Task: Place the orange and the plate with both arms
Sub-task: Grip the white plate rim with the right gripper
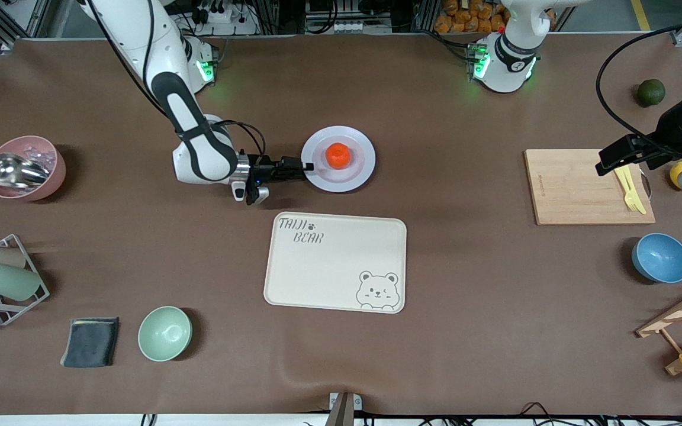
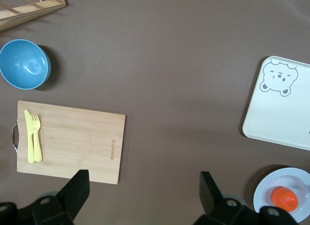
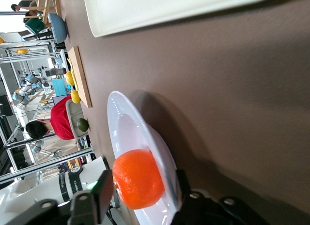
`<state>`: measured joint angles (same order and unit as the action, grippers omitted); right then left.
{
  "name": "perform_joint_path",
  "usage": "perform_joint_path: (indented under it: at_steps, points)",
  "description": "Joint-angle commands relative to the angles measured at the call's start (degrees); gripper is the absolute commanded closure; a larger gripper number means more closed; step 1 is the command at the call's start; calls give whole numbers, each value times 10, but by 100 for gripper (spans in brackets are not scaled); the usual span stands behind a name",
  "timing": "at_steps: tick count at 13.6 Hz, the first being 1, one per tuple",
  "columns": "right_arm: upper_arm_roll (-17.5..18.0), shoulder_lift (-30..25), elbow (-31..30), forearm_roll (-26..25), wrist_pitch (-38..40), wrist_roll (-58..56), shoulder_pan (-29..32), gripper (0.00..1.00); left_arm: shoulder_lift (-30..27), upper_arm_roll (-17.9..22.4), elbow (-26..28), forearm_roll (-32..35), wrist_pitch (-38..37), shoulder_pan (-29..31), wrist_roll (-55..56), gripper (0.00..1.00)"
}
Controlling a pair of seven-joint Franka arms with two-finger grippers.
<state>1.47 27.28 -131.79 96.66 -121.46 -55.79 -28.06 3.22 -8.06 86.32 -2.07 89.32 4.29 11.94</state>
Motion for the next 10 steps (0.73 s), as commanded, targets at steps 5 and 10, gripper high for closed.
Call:
perform_joint_path:
  at_steps: [5, 10]
  points:
    - [-4, -3, -15, 20, -3, -49, -2, 96, -2, 6, 2, -14, -5, 1, -17, 0]
    - [-4, -3, -14, 20, 0, -49, -2, 100, -1, 6, 2, -14, -5, 1, -17, 0]
